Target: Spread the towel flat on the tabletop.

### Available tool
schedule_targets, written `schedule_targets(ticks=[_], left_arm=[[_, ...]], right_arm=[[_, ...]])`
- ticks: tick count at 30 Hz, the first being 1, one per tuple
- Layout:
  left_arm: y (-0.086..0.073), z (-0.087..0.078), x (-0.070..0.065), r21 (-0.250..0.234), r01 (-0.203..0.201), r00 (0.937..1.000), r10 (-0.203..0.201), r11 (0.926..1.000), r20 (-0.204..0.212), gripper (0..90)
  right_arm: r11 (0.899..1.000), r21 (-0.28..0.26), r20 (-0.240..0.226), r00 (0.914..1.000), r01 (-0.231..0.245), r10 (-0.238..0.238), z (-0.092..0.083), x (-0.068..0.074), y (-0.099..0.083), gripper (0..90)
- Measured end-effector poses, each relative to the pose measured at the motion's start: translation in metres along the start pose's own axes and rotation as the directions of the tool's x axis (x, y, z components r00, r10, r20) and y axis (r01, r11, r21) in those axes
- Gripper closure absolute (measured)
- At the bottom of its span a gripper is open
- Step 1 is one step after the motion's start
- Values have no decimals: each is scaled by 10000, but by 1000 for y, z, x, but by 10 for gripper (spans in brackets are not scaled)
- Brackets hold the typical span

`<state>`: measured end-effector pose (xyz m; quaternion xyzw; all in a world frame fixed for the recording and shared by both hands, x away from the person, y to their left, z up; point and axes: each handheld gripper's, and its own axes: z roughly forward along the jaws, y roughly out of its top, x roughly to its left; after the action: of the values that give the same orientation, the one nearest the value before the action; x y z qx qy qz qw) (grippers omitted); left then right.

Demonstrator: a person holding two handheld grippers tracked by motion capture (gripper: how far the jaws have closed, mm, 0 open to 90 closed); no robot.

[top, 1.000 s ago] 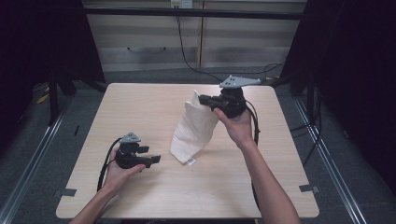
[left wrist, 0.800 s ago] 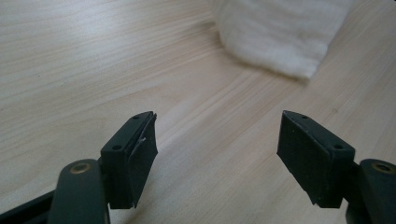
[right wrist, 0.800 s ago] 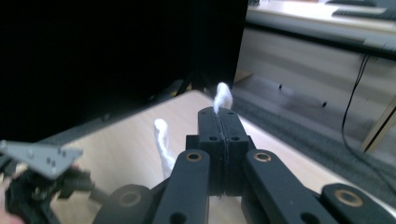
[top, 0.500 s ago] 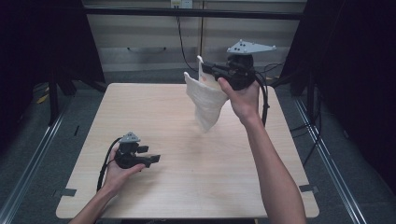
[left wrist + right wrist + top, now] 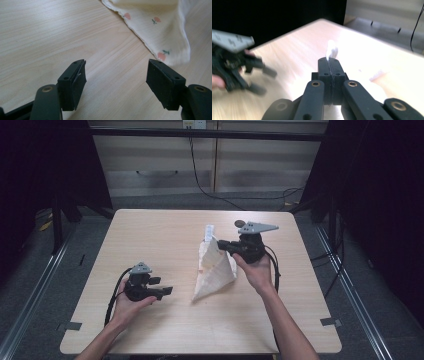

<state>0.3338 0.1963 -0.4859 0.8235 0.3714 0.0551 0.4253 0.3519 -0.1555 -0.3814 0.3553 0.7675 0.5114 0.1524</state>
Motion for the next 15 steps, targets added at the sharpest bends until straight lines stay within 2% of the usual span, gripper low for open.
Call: schedule_targets(ticks=[1, 2, 3, 8, 10, 15], left_arm=[[0, 0, 0, 7, -16, 10000, 16, 10000, 19, 339], [0, 1, -1, 33, -48, 10000, 48, 10000, 54, 339], [0, 2, -2, 22, -40, 9999, 40, 10000, 116, 358], [1, 5, -12, 184, -472, 9978, 463, 9987, 469, 423], [2, 7, -18, 213, -644, 9957, 628, 9977, 677, 481], [5, 14, -32, 282, -993, 9896, 957, 9947, 1077, 539]], right_arm=[[9997, 100, 4, 9997, -227, 227, 0, -2, -15, 900], [9997, 100, 4, 9997, -227, 227, 0, -2, -15, 900], [9991, 235, 83, 9993, -355, 353, -1, -5, -27, 900], [9973, 510, 353, 9981, -525, 507, -6, -10, -45, 899], [9959, 647, 514, 9969, -636, 604, -13, -14, -57, 899], [9933, 936, 694, 9957, -671, 608, -20, -15, -73, 899]])
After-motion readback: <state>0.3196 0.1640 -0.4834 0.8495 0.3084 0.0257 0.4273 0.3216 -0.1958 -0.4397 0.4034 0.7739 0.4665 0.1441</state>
